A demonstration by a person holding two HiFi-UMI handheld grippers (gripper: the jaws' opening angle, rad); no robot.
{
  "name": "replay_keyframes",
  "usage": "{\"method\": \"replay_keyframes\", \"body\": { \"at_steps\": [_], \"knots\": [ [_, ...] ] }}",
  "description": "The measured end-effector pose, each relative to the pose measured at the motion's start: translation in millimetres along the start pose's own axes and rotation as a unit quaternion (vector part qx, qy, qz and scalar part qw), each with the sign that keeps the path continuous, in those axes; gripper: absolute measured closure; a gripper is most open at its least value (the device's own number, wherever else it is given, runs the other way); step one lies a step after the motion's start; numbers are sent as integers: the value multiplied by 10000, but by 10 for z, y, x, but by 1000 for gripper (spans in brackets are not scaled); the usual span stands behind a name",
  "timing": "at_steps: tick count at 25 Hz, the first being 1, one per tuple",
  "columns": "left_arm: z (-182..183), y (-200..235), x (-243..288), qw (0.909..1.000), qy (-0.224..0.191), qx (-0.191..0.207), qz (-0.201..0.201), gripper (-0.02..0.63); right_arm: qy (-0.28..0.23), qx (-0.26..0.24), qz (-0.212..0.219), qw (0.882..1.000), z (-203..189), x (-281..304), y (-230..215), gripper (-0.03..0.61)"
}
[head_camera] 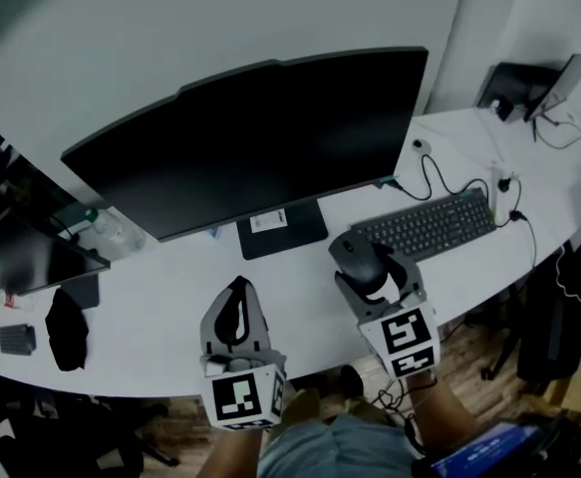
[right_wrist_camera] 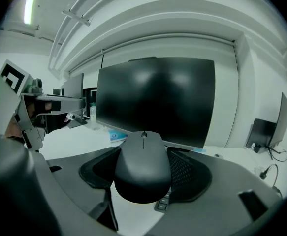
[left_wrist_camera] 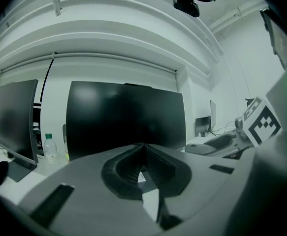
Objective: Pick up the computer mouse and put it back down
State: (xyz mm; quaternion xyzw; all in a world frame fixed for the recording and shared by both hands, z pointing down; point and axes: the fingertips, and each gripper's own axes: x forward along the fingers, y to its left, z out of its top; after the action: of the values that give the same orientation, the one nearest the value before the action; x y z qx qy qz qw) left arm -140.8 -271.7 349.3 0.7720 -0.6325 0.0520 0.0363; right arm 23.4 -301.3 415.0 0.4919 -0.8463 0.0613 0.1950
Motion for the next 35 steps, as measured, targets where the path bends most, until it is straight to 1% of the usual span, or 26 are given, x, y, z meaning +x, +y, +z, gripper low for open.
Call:
{"method": "replay_keyframes", "body": {
  "at_steps": [7,14,18,26,33,35],
  "knots": [
    [-203,44,45,9995,300,-49,-19,609,418,158,141,9989,-395,200,108,275],
    [-413,92,127,9986,522,25,-97,609,710,352,209,9966,-714,377,184,275],
    [-533,121,168,9976,679,45,-137,609,916,456,236,9945,-915,467,228,275],
    [-781,204,218,9951,978,-60,-112,609,1345,632,258,9886,-1355,585,295,275],
    [-955,256,224,9930,1175,-63,-135,609,1607,715,252,9841,-1610,662,351,275],
    [-969,265,228,9931,1165,-58,-146,609,1654,730,234,9832,-1650,674,357,275]
  ]
}}
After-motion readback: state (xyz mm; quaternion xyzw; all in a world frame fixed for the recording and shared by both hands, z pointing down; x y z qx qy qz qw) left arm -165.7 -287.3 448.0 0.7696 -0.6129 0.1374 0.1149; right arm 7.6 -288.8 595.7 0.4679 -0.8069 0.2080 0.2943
